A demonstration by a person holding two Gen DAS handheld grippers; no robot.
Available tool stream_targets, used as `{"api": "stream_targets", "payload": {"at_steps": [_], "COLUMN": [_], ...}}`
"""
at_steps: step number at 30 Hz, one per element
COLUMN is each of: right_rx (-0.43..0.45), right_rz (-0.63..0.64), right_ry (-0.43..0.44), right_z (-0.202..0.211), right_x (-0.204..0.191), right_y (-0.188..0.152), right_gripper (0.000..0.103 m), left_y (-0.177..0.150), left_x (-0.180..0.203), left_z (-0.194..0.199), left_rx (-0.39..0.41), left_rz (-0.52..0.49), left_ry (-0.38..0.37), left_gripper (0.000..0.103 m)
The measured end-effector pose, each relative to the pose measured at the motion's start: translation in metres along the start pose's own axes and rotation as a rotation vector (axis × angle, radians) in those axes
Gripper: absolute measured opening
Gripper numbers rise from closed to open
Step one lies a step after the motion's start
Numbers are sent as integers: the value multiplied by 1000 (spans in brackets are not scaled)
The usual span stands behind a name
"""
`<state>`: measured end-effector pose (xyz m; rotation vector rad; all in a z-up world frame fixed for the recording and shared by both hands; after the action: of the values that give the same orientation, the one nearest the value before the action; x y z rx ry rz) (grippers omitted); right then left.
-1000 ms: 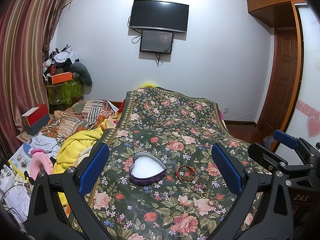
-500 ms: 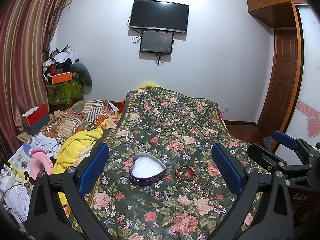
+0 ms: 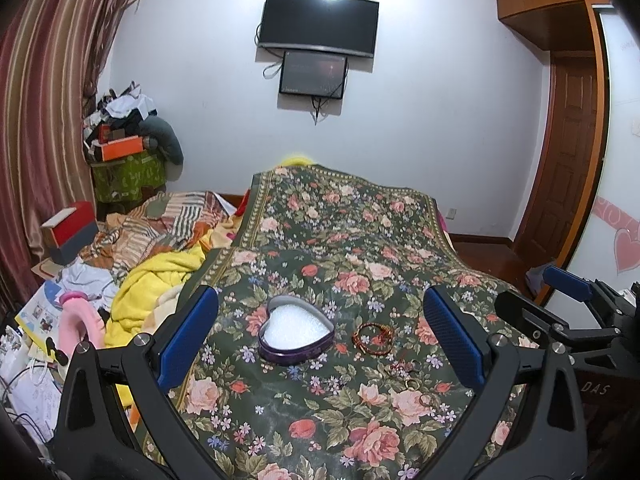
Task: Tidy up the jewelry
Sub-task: 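Lower right tool to the gold ring while left tool approaches a small silver ring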
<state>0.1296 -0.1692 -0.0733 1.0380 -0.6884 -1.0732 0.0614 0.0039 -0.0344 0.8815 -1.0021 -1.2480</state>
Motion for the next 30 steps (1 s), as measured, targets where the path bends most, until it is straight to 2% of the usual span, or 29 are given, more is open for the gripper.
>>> {"api": "stream_targets", "payload": {"at_steps": [4,9,13,15,17,21,23,30], "right_rx": [-95,-212,-268,-292,-312,-367,-377,-430], "right_rz": [9,12,14,7,2,-10,-15,-41], "right_ry": [-41,-67,-67,-47,-29,28,48,104], "right_z": [-17,-30,-38,-42,-45,-54,-59,-73], "right_x": [12,26,31,31,29,22,19,12], "right_y": [-24,-57,-75,-83,-88,-97,-100,-111], "right_gripper": [103,102,101,96,87,77,69,58], "left_y": [-13,-44,-73,-87,-97,-113,-119,-133], "left_x": [-7,-16,-21,-21,-20,-16,-15,-11], "left_z": [-15,-41,-60,-67,-72,-79,-84,-101], "left_rx": [-76,-212,-319,-358,-390,-448,-466,-521], "left_rz": [1,-21,-19,-23,-27,-24,-19,10], "left_ry": [0,29,4,-4,-12,-36,-47,-100], "left_gripper": [103,103,103,102,97,92,88,68]}}
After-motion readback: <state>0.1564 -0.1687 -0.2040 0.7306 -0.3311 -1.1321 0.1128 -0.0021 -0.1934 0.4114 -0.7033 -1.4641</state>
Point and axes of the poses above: each gripper's, at about its wrist camera, not at the fingertips, and z roughly against the way its jaws point, x to its right, y to its top, the point moved 6 cm from there along -z, roughly the way its jaws point, and after that the axes turned 6 degrees about x, right-handed, at the moved point
